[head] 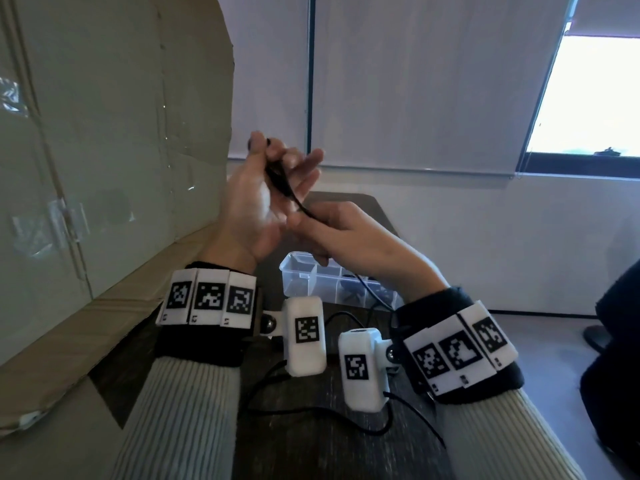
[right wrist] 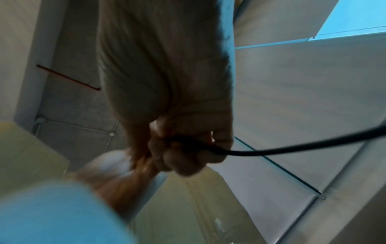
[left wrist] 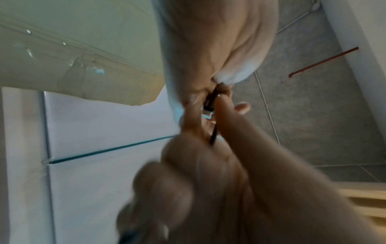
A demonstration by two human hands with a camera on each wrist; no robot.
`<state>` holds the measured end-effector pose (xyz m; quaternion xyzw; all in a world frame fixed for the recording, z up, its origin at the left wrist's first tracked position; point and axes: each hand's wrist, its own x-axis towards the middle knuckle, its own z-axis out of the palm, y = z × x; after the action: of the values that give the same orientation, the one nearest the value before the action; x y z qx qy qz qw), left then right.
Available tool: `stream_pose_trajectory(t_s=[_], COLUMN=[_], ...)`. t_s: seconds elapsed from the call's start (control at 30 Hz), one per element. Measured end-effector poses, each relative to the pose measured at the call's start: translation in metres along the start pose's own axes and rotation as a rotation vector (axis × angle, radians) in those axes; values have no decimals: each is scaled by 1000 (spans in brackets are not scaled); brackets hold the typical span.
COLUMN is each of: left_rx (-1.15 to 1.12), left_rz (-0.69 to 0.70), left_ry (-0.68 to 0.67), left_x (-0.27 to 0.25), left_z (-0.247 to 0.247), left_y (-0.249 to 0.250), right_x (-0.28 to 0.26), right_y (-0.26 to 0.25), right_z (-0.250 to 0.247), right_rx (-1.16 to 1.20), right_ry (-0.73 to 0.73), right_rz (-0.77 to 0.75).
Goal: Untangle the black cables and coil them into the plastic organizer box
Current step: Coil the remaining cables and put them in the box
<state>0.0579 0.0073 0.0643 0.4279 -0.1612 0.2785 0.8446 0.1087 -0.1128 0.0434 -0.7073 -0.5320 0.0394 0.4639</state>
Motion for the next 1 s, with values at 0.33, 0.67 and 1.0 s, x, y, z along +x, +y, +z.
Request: stream_pose_trajectory(t_s=[0.33, 0.67, 1.0], left_rx=[974, 1099, 1090], left_rz=[183, -145, 104], left_ry=[158, -282, -205], left_x=[10, -8, -3], left_z=[-37, -13, -18], left_y=[-4, -9, -4], right_x=[-19, -3, -9], right_y=[0, 12, 14], right_z=[-45, -38, -45], right_rx=[-116, -57, 251], right_ry=[124, 521, 440], right_rz=[12, -82, 56])
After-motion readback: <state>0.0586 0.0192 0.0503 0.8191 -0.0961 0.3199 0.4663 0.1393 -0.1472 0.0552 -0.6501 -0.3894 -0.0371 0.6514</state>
